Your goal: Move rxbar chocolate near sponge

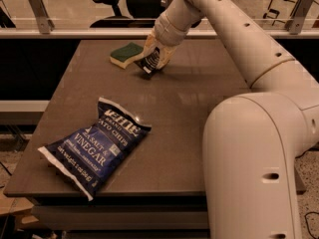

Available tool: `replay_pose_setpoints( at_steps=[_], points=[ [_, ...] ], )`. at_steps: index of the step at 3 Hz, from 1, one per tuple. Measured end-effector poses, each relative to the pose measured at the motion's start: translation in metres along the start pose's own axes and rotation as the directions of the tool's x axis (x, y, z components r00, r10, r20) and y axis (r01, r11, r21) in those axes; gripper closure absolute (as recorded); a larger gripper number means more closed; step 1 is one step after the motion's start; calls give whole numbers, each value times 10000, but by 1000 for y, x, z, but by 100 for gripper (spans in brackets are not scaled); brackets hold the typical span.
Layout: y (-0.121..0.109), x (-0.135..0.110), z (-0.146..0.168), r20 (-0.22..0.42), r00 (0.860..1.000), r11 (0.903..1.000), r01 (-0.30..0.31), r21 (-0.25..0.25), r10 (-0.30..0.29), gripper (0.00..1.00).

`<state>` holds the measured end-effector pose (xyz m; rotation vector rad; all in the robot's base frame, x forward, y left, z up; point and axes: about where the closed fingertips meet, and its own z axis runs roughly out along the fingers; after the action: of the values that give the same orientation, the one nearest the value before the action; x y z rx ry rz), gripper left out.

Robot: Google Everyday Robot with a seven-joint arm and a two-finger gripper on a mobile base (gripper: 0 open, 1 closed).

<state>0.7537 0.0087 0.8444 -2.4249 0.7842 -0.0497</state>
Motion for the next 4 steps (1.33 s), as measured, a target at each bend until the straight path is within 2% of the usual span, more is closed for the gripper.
replay_pose_setpoints(
  at_steps=[1, 2, 4],
  points=[
    [0, 0, 1, 11, 10000, 10000, 1, -2, -1, 100],
    [0, -1, 5, 54, 10000, 10000, 4, -29, -4, 81],
    [0, -2, 13, 139, 9999, 10000, 9, -82, -8, 35]
  ],
)
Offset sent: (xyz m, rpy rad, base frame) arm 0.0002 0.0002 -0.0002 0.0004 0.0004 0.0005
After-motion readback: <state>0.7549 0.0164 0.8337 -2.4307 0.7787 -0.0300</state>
